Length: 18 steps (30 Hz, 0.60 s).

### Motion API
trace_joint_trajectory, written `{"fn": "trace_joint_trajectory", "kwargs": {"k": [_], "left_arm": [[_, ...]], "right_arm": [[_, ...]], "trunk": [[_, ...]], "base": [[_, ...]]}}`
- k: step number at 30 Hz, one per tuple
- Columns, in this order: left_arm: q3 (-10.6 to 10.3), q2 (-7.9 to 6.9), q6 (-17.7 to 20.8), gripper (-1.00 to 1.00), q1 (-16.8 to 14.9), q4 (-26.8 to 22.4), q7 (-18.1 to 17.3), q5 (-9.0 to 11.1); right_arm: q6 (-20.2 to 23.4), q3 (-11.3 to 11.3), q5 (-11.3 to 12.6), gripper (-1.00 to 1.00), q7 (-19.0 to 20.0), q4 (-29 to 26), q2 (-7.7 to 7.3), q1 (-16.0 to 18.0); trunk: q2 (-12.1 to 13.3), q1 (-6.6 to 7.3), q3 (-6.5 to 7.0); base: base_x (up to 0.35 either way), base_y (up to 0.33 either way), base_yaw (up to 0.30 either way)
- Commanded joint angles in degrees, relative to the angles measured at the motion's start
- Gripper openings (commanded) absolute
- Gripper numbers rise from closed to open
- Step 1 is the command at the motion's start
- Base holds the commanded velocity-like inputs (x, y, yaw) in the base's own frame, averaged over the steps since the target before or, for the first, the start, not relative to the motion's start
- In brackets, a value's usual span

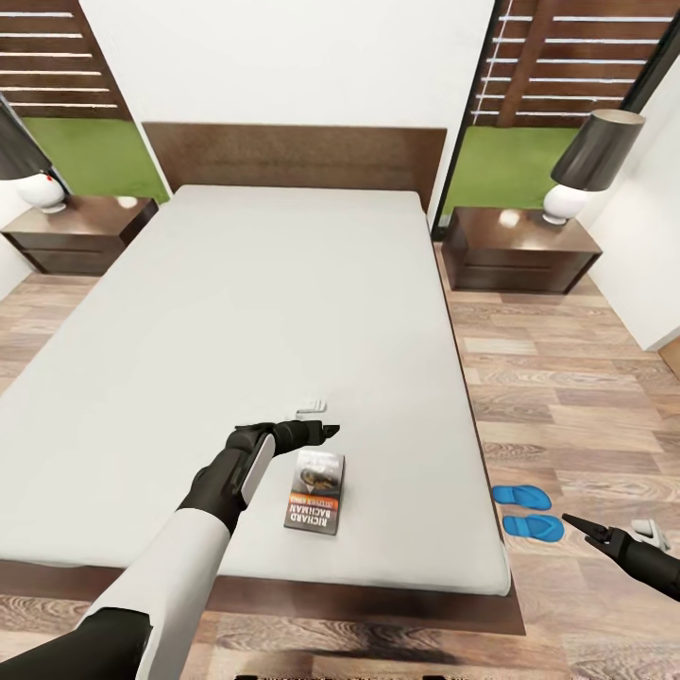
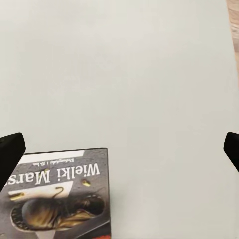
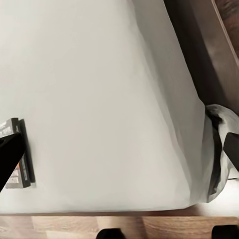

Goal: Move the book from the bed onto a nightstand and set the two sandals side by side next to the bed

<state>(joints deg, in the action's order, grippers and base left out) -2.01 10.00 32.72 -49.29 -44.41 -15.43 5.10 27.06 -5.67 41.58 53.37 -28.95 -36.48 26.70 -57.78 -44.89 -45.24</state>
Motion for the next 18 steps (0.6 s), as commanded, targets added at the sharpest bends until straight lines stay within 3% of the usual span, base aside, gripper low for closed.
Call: {"fn": "trace_joint_trajectory", "kwargs": {"k": [1, 18], "left_arm": [[-0.01, 0.0, 0.42, 1.0, -0.02, -0.05, 0.13, 0.53], [-0.01, 0.0, 0.42, 1.0, -0.02, -0.06, 0.13, 0.54]], "right_arm": [[0.45, -0.04, 0.35, 1.0, 0.05, 0.0, -0.02, 0.02], [0.45, -0.04, 0.35, 1.0, 0.07, -0.04, 0.0, 0.02]], "trunk": [[-0.03, 0.0, -0.13], [-0.03, 0.0, -1.66]], "base": [[0.0, 0.0, 0.0], [0.0, 0.0, 0.0]]}}
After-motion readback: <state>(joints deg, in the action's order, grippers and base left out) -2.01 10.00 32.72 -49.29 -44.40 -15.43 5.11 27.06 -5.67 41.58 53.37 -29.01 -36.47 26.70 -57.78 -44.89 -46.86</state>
